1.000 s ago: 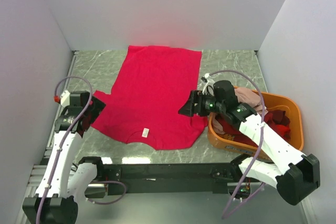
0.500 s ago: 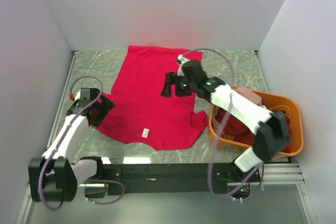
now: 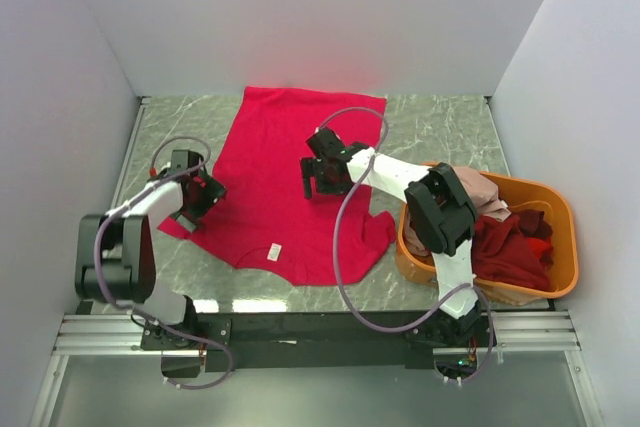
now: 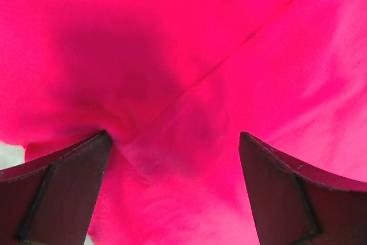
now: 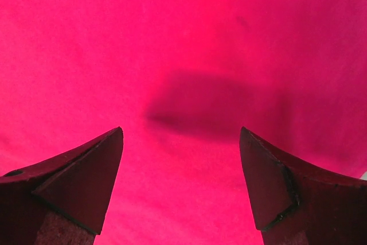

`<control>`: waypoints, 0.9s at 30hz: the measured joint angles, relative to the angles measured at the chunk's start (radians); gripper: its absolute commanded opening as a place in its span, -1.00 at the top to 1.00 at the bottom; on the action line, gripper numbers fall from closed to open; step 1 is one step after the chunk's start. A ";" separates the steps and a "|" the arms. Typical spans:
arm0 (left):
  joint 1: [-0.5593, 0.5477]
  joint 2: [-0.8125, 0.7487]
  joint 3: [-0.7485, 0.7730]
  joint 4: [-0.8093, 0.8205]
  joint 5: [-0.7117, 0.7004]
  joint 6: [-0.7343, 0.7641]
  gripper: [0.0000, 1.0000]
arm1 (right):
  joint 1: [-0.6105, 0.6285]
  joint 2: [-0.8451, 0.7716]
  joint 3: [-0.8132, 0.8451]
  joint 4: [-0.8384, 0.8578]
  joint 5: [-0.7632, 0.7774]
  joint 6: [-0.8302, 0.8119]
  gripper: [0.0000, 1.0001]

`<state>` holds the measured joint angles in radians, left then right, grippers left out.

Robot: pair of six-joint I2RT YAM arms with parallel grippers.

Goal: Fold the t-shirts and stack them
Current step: Flatten the tshirt out

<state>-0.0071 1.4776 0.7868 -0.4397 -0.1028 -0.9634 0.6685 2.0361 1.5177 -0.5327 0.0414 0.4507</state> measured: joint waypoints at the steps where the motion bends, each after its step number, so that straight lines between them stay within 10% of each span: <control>1: 0.000 0.032 0.031 -0.003 -0.010 0.000 -0.99 | 0.006 0.004 -0.006 -0.003 0.004 0.000 -0.76; 17: 0.022 0.509 0.600 -0.179 -0.211 0.077 -0.99 | 0.297 -0.076 -0.182 0.124 -0.113 0.046 -0.75; 27: 0.043 0.831 1.091 -0.077 -0.044 0.257 -0.99 | 0.586 0.225 0.404 -0.014 -0.356 -0.048 -0.75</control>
<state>0.0360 2.3085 1.8782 -0.5171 -0.1471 -0.7063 1.2545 2.2612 1.9213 -0.5472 -0.3149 0.4023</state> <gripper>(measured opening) 0.994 0.873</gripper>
